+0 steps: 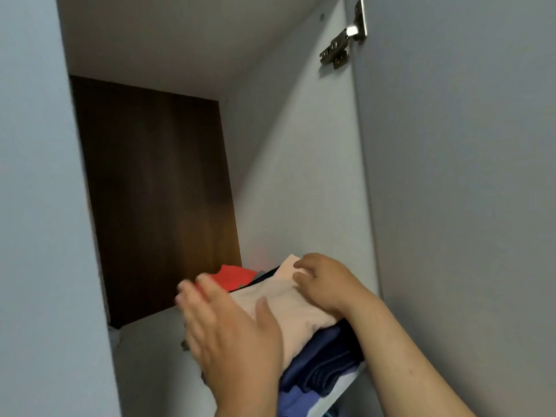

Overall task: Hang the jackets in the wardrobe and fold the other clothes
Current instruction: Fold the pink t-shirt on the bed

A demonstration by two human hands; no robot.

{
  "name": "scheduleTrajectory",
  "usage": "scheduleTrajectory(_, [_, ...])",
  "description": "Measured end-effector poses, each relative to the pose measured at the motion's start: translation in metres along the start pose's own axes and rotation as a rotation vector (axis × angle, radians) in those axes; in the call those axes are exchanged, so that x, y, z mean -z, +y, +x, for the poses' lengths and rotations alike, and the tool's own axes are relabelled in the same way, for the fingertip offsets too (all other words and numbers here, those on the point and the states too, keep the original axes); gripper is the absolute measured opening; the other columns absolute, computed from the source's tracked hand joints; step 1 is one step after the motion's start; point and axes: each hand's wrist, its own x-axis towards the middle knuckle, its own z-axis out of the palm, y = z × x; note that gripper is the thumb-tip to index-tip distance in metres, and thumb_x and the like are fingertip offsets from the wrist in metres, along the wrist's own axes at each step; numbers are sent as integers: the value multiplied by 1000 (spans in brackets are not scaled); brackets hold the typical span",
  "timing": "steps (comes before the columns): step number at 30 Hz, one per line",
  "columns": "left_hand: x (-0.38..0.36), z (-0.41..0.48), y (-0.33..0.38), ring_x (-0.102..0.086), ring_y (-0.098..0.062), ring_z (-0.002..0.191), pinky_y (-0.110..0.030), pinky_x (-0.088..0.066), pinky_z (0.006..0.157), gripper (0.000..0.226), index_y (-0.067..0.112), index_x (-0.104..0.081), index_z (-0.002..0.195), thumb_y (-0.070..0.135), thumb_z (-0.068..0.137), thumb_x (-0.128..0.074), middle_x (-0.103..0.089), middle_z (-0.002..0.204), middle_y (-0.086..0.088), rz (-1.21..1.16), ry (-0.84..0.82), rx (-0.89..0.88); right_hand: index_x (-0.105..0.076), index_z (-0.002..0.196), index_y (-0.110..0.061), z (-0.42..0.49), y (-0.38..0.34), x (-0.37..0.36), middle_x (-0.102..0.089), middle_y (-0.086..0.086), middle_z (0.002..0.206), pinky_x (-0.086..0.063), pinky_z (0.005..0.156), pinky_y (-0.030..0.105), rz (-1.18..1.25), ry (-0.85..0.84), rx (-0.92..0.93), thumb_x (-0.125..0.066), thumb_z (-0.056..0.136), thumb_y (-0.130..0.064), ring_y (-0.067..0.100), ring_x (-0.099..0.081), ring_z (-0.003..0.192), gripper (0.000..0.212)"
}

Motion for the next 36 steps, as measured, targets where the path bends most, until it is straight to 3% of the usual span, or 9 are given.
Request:
scheduleTrajectory(2, [-1, -7, 6, -2, -22, 151, -45, -13, 121, 80, 29, -8, 156, 59, 90, -41, -2, 166, 0, 140, -169, -175, -54, 138, -32, -4, -1, 2, -43, -8, 151, -29, 114, 33, -7, -111, 25, -44, 96, -49, 17, -39, 139, 46])
scheduleTrajectory(6, [-14, -7, 0, -15, -24, 150, -46, -11, 122, 67, 36, -12, 154, 65, 94, -14, -13, 164, 1, 362, -546, -106, -31, 152, -35, -6, 7, -8, -14, -5, 165, -10, 121, 34, 37, -362, -41, -35, 99, -56, 12, -12, 151, 57])
scheduleTrajectory(16, [-28, 1, -14, -6, -26, 151, -56, -5, 119, 70, 35, -10, 154, 68, 92, -13, -6, 165, 2, 453, -615, 54, -28, 154, -28, 9, 10, -23, -21, -4, 163, -18, 120, 39, 36, -513, -139, -40, 91, -68, 19, -24, 147, 75])
scheduleTrajectory(22, [-19, -11, -22, -20, -25, 148, -51, -14, 120, 75, 31, -18, 153, 72, 90, -12, -21, 162, -1, 446, -524, -69, -49, 142, -27, -37, 10, -10, -47, -8, 149, -35, 111, 31, 169, -90, -64, -56, 86, -60, 12, -47, 133, 65])
scheduleTrajectory(25, [-5, -22, -23, -35, -24, 140, -47, -24, 118, 68, 28, -26, 150, 65, 94, -15, -37, 154, -1, 478, -413, -223, -45, 144, -26, -73, 8, -4, -47, -9, 147, -36, 110, 29, 119, 52, -36, -55, 90, -55, 12, -46, 132, 62])
scheduleTrajectory(28, [13, -39, -22, -28, -24, 144, -45, -20, 120, 59, 28, -22, 151, 54, 98, -27, -30, 157, 0, 523, -404, -380, -42, 144, -25, -118, 6, -4, -49, -9, 143, -36, 110, 29, 40, 267, 38, -59, 92, -38, 13, -44, 132, 56])
scheduleTrajectory(30, [28, -54, -22, -42, -30, 138, -52, -34, 113, 63, 19, -43, 143, 50, 90, -57, -44, 149, -8, 512, -433, -507, -47, 141, -20, -149, 4, -9, -52, -6, 140, -38, 110, 33, 30, 385, 81, -65, 89, -26, 15, -45, 132, 56])
scheduleTrajectory(32, [30, -72, -36, -65, -39, 112, -60, -52, 90, 49, 10, -70, 115, 38, 74, -75, -67, 121, -15, 365, -294, -686, -52, 138, -15, -178, 4, -17, -54, 0, 138, -39, 109, 37, 29, 476, 93, -69, 85, -19, 19, -47, 131, 55])
scheduleTrajectory(36, [26, -113, -73, -73, -33, 93, -43, -50, 86, 55, 16, -80, 90, 44, 96, -33, -75, 103, -9, 200, -261, -1002, -61, 124, -10, -229, 15, -41, -60, 6, 127, -38, 106, 35, -106, 521, 116, -71, 76, -19, 22, -50, 122, 50])
